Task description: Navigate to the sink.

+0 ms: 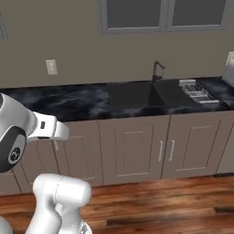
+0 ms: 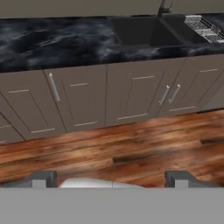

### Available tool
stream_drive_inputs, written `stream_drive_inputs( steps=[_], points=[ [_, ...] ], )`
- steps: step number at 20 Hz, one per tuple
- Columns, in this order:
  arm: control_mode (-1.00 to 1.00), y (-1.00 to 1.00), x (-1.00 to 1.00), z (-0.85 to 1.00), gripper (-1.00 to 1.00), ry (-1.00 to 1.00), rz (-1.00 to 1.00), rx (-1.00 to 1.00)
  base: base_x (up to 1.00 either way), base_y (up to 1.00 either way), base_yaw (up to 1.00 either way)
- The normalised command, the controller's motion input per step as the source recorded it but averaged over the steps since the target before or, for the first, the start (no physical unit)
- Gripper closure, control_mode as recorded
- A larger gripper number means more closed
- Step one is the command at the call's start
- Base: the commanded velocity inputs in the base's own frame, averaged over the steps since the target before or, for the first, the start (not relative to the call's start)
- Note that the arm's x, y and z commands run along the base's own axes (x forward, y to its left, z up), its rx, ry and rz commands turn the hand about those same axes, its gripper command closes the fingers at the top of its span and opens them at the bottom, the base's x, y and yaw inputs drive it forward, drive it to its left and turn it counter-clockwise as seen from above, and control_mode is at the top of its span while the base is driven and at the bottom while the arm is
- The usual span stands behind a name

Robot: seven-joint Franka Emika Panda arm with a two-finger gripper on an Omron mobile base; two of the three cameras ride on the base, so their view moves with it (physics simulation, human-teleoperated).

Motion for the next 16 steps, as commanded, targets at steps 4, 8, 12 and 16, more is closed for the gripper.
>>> stream_drive_inputs(
  steps=[4, 8, 12, 16],
  points=[
    [1.0, 0.0, 0.0, 0.0, -1.0, 0.0, 0.0, 0.0, 0.33, -1.0, 0.36],
    [1.0, 0.0, 0.0, 0.0, -1.0, 0.0, 0.0, 0.0, 0.72, -1.0, 0.32],
    [1.0, 0.0, 0.0, 0.0, -1.0, 0.0, 0.0, 0.0, 0.81, -1.0, 0.33],
    [1.0, 0.0, 0.0, 0.0, -1.0, 0.0, 0.0, 0.0, 1.0, -1.0, 0.36]
  ],
)
